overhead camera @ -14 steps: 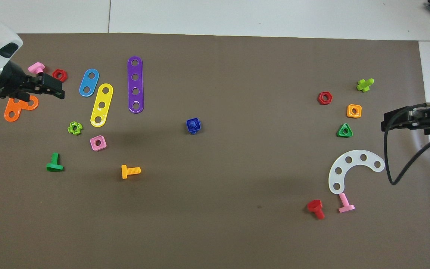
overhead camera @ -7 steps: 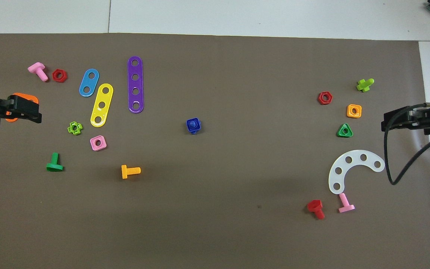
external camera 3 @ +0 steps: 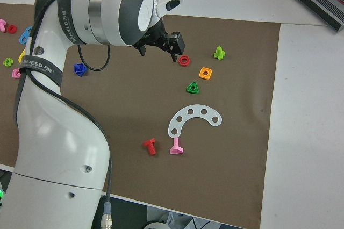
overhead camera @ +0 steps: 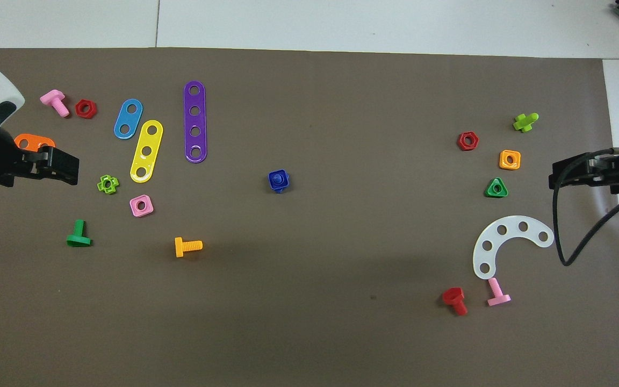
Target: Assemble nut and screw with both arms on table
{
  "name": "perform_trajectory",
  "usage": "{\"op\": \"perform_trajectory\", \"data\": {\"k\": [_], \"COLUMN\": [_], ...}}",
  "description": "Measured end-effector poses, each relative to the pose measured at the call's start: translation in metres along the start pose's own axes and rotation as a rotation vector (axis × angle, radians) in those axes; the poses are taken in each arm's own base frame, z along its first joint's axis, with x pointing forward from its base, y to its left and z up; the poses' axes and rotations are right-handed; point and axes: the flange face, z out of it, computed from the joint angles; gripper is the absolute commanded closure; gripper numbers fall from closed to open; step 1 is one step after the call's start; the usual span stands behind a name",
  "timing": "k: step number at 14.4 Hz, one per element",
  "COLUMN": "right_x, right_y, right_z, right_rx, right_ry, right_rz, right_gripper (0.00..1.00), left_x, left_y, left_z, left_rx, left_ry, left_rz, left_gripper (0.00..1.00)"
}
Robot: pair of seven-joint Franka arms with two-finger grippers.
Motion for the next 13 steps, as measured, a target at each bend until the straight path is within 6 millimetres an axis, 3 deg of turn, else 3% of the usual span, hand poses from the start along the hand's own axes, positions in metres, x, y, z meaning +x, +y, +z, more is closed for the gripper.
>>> {"op": "perform_trajectory", "data": {"k": [6, 13], "right_x": [0.0, 0.0], "right_y": [0.0, 0.0], "right_z": [0.0, 0.0], "right_rx": [0.0, 0.0], "right_ry": [0.0, 0.0], "right_rz": [0.0, 0.0], "right_gripper": [0.0, 0.0], "left_x": [0.004, 0.011], "left_y": [-0.02, -0.021], "left_z": [-0.001, -0.009], "left_rx": [-0.045, -0.049], "left_ry": [0.018, 0.095], "left_rz": [0.021, 0.021], "left_gripper": [0.0, 0.0]}}
